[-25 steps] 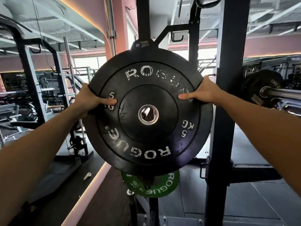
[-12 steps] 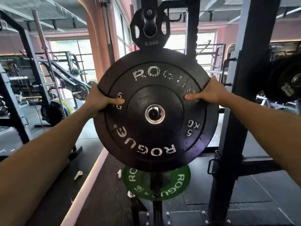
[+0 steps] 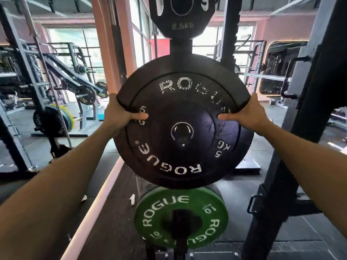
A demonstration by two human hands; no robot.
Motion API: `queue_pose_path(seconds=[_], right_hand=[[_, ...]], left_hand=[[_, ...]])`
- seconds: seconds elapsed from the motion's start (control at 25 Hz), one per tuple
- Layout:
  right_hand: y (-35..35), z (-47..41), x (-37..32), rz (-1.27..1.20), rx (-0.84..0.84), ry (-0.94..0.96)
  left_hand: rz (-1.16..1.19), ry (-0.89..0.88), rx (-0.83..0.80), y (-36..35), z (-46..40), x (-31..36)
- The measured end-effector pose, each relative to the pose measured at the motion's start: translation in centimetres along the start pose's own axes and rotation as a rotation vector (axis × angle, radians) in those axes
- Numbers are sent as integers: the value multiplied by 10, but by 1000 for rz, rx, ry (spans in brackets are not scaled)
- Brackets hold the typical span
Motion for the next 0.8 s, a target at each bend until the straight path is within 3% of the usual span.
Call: queue_pose_path(seconds=[0.52,0.68,0.8], right_hand=[[-55,-102,30,-19,62,48],[-55,-98,28,12,60,39],[-56,-92,24,60,15,14]], left_hand=[[24,-22,78,-47,-76,-37],[-85,-3,65,-47,-64,-29],[-301,99,53,-46,-49,-21]])
Point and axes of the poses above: each hand's wrist, its own z-axis away from the middle knuckle, its own y-axis out of the back of the hand, x = y × z, the point moved 10 cm from there along -z, towards the middle knuckle, and after that the axes turned 2 degrees about -y, right-handed, at the moved point
